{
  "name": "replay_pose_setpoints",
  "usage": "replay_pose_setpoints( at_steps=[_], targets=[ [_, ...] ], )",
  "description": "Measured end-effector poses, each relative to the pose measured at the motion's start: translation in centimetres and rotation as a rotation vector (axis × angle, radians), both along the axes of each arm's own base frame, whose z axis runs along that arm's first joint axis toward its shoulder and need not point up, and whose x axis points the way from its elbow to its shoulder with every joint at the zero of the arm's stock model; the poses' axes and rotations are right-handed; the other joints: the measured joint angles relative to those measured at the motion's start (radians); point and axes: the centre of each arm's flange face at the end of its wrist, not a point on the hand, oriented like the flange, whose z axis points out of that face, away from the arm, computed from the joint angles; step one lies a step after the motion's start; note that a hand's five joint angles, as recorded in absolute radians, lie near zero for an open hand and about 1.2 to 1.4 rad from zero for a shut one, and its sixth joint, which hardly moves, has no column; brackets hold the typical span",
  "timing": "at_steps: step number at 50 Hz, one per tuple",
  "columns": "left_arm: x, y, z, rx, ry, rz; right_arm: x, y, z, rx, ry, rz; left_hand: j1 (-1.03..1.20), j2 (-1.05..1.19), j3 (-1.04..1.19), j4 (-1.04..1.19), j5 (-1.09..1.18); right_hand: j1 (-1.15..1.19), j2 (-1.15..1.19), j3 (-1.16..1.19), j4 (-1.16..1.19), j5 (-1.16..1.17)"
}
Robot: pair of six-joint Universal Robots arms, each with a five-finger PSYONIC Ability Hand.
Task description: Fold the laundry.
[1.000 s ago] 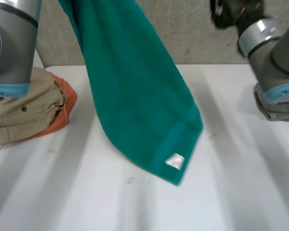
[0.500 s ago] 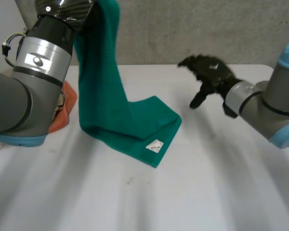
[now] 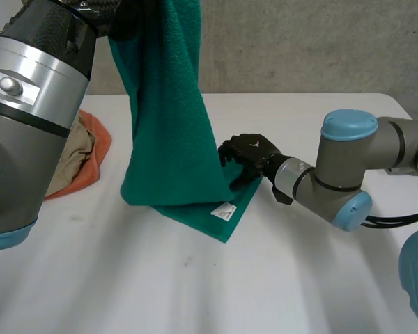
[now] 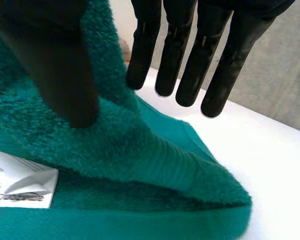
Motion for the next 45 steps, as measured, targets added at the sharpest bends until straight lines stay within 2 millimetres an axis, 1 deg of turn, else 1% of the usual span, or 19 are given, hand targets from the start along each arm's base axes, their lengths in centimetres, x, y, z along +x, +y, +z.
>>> replay_pose_setpoints(
  at_steps=[5, 8, 9, 10, 11, 12, 14, 20, 25, 29, 32, 35, 36, 38, 39, 40, 41, 43, 45],
  targets=[
    [0.1, -0.2, 0.0, 0.0, 0.003, 0.005, -0.1, 0.0, 0.2, -0.008, 0.004, -0.017, 0.0, 0.0, 0.0, 0.0, 0.0, 0.244, 0.294, 0.3, 0.304, 0.302],
    [0.1, -0.3, 0.1, 0.0, 0.004, 0.008, -0.3, 0.2, 0.5, -0.006, 0.008, -0.008, 0.0, 0.0, 0.0, 0.0, 0.0, 0.231, 0.275, 0.277, 0.284, 0.302],
    [0.1, -0.3, 0.1, 0.001, 0.005, 0.008, -0.4, 0.3, 0.7, -0.006, 0.008, -0.007, 0.0, 0.0, 0.0, 0.0, 0.0, 0.156, 0.192, 0.195, 0.215, 0.237],
    [0.1, -0.3, 0.1, 0.001, 0.005, 0.008, -0.4, 0.3, 0.9, -0.007, 0.008, -0.007, 0.0, 0.0, 0.0, 0.0, 0.0, -0.037, 0.011, 0.016, 0.02, 0.052],
    [0.1, -0.2, 0.1, 0.001, 0.005, 0.007, -0.5, 0.3, 1.1, -0.01, 0.007, -0.008, 0.0, 0.0, 0.0, 0.0, 0.0, -0.037, 0.011, 0.016, 0.02, 0.052],
    [0.1, -0.2, 0.1, 0.002, 0.006, 0.006, -0.6, 0.3, 1.5, -0.017, 0.006, -0.01, 0.0, 0.0, 0.0, 0.0, 0.0, -0.295, -0.258, -0.249, -0.244, -0.207],
    [0.1, 0.1, 0.4, 0.0, 0.009, -0.001, -0.8, 0.2, 2.5, -0.04, 0.0, -0.016, 0.0, 0.0, 0.0, 0.0, 0.0, -0.484, -0.539, -0.531, -0.529, -0.488],
    [0.5, 1.9, 1.7, -0.009, 0.035, -0.042, -1.6, -1.4, 5.5, -0.131, -0.035, -0.009, 0.0, 0.0, 0.0, 0.0, 0.0, -0.51, -0.605, -0.607, -0.588, -0.554],
    [0.8, 3.2, 2.7, -0.014, 0.05, -0.086, -1.2, -1.5, 5.8, -0.148, -0.062, 0.089, 0.0, 0.0, 0.0, 0.0, 0.0, -0.51, -0.605, -0.607, -0.588, -0.554],
    [1.0, 3.9, 3.1, -0.016, 0.051, -0.12, 0.1, -0.1, 4.8, -0.113, -0.078, 0.23, 0.0, 0.0, 0.0, 0.0, 0.0, -0.51, -0.605, -0.607, -0.588, -0.554],
    [0.9, 4.0, 3.1, -0.015, 0.048, -0.127, 1.5, 2.1, 3.5, -0.055, -0.081, 0.343, 0.0, 0.0, 0.0, 0.0, 0.0, -0.51, -0.605, -0.607, -0.588, -0.554],
    [0.8, 3.8, 3.1, -0.014, 0.044, -0.129, 3.2, 5.5, 1.6, 0.044, -0.074, 0.472, 0.0, 0.0, 0.0, 0.0, 0.0, -0.51, -0.605, -0.607, -0.588, -0.554],
    [0.8, 3.8, 3.1, -0.014, 0.044, -0.129, 3.2, 5.5, 1.6, 0.044, -0.074, 0.472, 0.0, 0.0, 0.0, 0.0, 0.0, -0.51, -0.605, -0.607, -0.588, -0.554],
    [0.7, 3.6, 2.9, -0.011, 0.042, -0.127, 3.8, 6.9, 0.9, 0.086, -0.068, 0.514, 0.0, 0.0, 0.0, 0.0, 0.0, -0.44, -0.518, -0.528, -0.517, -0.483],
    [0.6, 3.2, 2.7, -0.005, 0.038, -0.123, 4.2, 7.8, 0.3, 0.117, -0.062, 0.541, 0.0, 0.0, 0.0, 0.0, 0.0, -0.211, -0.248, -0.263, -0.259, -0.247],
    [0.6, 3.2, 2.7, -0.005, 0.038, -0.123, 4.2, 7.8, 0.3, 0.117, -0.062, 0.541, 0.0, 0.0, 0.0, 0.0, 0.0, -0.211, -0.248, -0.263, -0.259, -0.247],
    [0.5, 3.0, 2.6, -0.001, 0.035, -0.121, 4.4, 8.2, -0.1, 0.133, -0.059, 0.552, 0.0, 0.0, 0.0, 0.0, 0.0, -0.1, -0.115, -0.131, -0.131, -0.124],
    [0.4, 2.4, 2.2, 0.009, 0.029, -0.115, 4.6, 8.4, -0.4, 0.149, -0.056, 0.559, 0.0, 0.0, 0.0, 0.0, 0.0, 0.223, 0.277, 0.264, 0.265, 0.262],
    [0.3, 2.1, 2.1, 0.013, 0.026, -0.112, 4.6, 8.3, -0.5, 0.15, -0.056, 0.553, 0.0, 0.0, 0.0, 0.0, 0.0, 0.254, 0.321, 0.318, 0.321, 0.316]
  ],
)
